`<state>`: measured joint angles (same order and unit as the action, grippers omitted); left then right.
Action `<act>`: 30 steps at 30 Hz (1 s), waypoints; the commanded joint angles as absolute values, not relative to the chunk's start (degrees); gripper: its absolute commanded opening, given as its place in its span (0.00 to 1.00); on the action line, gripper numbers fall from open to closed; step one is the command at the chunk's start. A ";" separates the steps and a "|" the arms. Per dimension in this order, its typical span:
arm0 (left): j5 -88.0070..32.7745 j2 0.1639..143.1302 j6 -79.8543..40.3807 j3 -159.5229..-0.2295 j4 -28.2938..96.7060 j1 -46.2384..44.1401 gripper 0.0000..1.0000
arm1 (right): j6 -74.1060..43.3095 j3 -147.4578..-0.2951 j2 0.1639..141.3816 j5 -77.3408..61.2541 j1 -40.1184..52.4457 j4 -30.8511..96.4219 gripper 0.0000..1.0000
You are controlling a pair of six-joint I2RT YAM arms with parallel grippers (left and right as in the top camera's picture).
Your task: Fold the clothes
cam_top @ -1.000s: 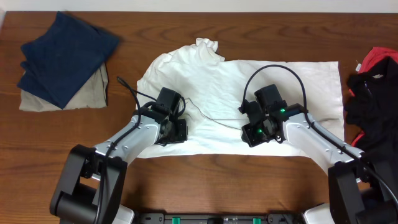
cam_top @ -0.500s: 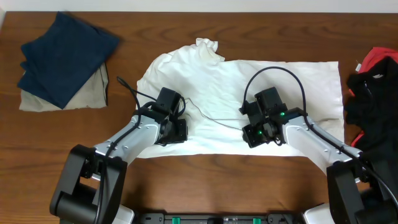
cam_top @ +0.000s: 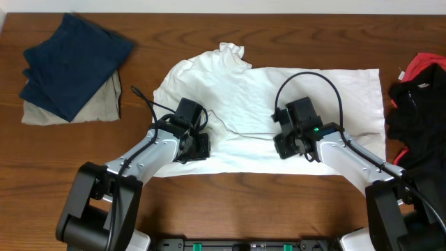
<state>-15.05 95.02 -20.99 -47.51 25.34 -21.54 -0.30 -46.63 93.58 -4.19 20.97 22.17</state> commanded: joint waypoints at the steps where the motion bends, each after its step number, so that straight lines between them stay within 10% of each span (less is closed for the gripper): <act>1: -14.72 96.57 -21.15 -47.09 25.21 -21.61 0.25 | -1.67 -46.37 93.01 6.66 21.28 18.79 0.30; 19: -14.72 96.57 -21.15 -47.09 25.21 -21.61 0.25 | -0.19 -52.23 86.26 2.39 19.66 43.03 0.55; 30: -14.72 96.57 -21.15 -47.09 25.21 -21.61 0.25 | 3.97 -47.55 92.44 2.96 19.68 32.56 0.42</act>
<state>-15.05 95.04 -20.99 -47.53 25.28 -21.54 2.55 -48.34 90.78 2.96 20.82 33.69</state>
